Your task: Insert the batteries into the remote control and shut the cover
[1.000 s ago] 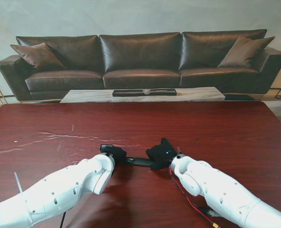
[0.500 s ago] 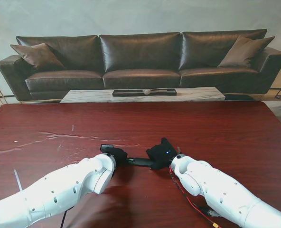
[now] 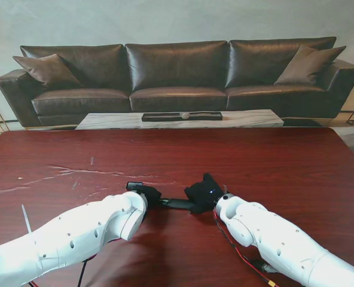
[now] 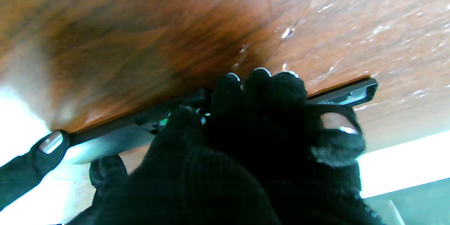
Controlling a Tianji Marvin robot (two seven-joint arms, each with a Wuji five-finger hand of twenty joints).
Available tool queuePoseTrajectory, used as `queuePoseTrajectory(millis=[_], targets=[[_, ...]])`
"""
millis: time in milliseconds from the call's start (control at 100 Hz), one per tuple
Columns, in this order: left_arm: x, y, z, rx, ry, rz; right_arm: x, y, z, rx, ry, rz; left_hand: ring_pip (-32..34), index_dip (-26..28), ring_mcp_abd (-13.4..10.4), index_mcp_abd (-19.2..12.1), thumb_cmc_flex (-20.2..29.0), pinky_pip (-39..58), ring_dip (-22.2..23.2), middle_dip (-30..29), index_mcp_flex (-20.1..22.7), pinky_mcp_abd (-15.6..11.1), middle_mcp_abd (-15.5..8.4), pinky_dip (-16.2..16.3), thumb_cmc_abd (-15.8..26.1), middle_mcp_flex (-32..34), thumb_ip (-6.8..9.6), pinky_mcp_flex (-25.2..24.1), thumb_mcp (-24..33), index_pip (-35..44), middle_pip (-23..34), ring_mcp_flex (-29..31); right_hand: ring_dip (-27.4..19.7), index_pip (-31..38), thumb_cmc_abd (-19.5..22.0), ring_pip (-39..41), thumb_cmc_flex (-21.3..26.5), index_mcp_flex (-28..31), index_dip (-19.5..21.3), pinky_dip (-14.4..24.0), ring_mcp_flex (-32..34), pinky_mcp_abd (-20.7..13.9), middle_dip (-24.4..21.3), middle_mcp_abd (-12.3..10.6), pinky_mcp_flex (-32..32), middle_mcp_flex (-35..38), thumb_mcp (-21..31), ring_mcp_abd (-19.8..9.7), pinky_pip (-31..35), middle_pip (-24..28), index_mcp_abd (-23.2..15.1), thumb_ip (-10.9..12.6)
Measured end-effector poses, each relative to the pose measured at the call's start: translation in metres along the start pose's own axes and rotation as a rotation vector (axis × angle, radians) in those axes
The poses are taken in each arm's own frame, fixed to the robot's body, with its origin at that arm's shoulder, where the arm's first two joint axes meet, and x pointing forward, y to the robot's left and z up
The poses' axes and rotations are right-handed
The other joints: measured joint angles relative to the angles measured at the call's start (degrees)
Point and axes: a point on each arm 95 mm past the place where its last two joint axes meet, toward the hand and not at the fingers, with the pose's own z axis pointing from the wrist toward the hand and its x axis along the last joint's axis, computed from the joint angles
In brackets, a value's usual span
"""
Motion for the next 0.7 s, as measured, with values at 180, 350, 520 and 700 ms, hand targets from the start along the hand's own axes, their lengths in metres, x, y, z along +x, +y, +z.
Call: queuePoseTrajectory(millis=[180,350,520,700], targets=[[-0.0013,-0.001,0.0021,-0.002,0.007,-0.028,-0.0005,0.0002,0.0001,0.0,-0.001,-0.002,0.0,0.02,0.18,0.16,0.36,0.02,-0.02,0.0,0.01,0.12,0.18,-0.01,0.03,0.0,-0.05,0.0,-0.72,-0.14,0.0,0.0,0.0,0.09,0.02,0.03,0.0,0.01,0.61,0.0,-0.02,0.0,0.04,0.0,-0.04,-0.39,-0.24,-0.04,0.0,0.23,0.0,0.0],[-0.0036,-0.0015,0.0031,-0.007,0.019,-0.045,-0.0007,0.0003,0.0002,0.0,-0.001,-0.004,0.01,0.03,0.26,0.18,0.39,0.02,-0.03,0.0,0.03,0.14,0.24,-0.01,0.77,0.0,-0.07,0.0,-1.38,-0.32,0.0,0.0,0.0,0.13,0.02,0.1,0.0,0.01,0.62,0.0,-0.02,0.0,0.04,0.0,-0.05,-0.41,-0.26,-0.09,0.0,0.28,0.0,0.01],[-0.0045,-0.0017,0.0027,-0.017,0.027,-0.054,-0.001,0.0003,0.0003,0.0,-0.001,-0.005,0.02,0.03,0.59,0.19,0.39,0.02,-0.04,0.01,0.54,0.59,0.41,-0.02,1.73,0.0,-0.07,-0.12,-1.79,-1.0,-0.06,0.0,0.0,0.13,0.09,0.11,0.0,0.01,0.62,0.0,-0.02,0.0,0.04,0.0,-0.07,-0.41,-0.26,-0.09,0.0,0.29,0.0,0.01],[-0.0051,-0.001,0.0002,-0.021,0.031,-0.078,-0.0014,0.0003,0.0004,0.001,-0.002,-0.006,-0.69,-0.18,0.62,0.09,-1.12,0.02,-0.05,0.01,0.88,0.61,0.46,-0.02,3.98,0.0,-0.08,-0.71,-1.83,-3.04,-1.12,-0.13,0.0,0.11,0.15,0.06,0.0,-0.01,0.62,0.0,-0.02,0.0,0.04,0.0,-0.07,-0.41,-0.27,-0.09,0.0,0.29,0.0,0.01]])
